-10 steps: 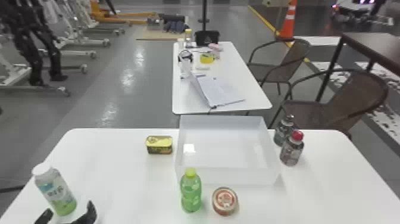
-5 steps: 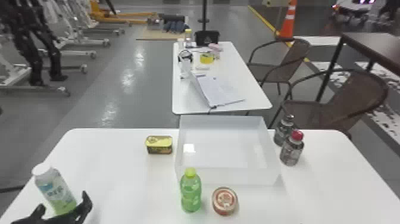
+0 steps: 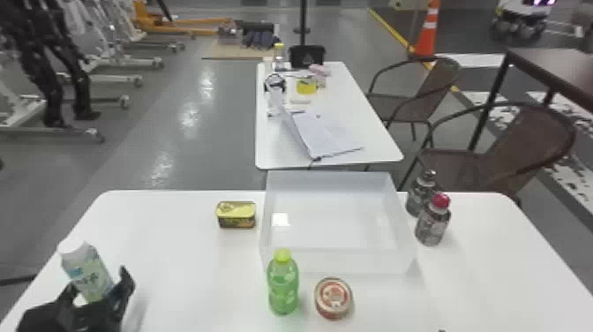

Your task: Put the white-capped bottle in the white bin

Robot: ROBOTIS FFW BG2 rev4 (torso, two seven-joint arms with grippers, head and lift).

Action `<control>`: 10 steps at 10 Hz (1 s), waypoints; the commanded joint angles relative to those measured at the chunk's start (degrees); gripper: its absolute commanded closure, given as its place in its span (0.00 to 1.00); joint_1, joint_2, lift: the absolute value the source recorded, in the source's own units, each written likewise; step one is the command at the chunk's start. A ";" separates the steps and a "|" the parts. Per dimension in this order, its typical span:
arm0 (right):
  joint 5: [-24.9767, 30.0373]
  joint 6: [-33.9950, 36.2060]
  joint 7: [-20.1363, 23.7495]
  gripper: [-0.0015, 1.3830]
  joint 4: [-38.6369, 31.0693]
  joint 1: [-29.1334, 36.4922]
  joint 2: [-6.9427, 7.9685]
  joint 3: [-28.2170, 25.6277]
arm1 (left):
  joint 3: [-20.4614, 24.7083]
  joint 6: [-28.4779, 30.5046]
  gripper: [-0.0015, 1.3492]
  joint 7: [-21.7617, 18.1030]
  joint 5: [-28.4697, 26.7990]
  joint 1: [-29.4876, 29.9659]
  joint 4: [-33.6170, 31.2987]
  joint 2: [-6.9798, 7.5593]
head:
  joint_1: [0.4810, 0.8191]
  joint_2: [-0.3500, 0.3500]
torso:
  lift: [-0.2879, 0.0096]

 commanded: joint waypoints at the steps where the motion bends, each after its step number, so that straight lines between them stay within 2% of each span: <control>1: 0.00 0.02 0.01 0.08 0.06 -0.06 0.14 -0.01 | 0.34 -0.42 0.54 0.00 -0.85 -0.31 0.25 0.57 | 0.20 0.50 | 0.63; 3: 0.00 0.10 0.01 0.08 0.15 -0.06 0.22 -0.01 | 1.04 -0.68 0.82 0.00 -1.99 -0.39 0.25 0.31 | 0.20 0.50 | 0.63; 7: -0.18 0.02 0.10 0.08 0.23 -0.06 0.22 -0.01 | 0.16 -1.56 0.82 -0.44 -1.73 0.13 -0.54 0.22 | 0.20 0.50 | 0.63; 10: -0.35 0.02 0.10 0.08 0.32 -0.06 0.22 -0.01 | -4.41 1.16 0.82 -4.83 -6.03 0.92 -13.90 1.36 | 0.20 0.50 | 0.63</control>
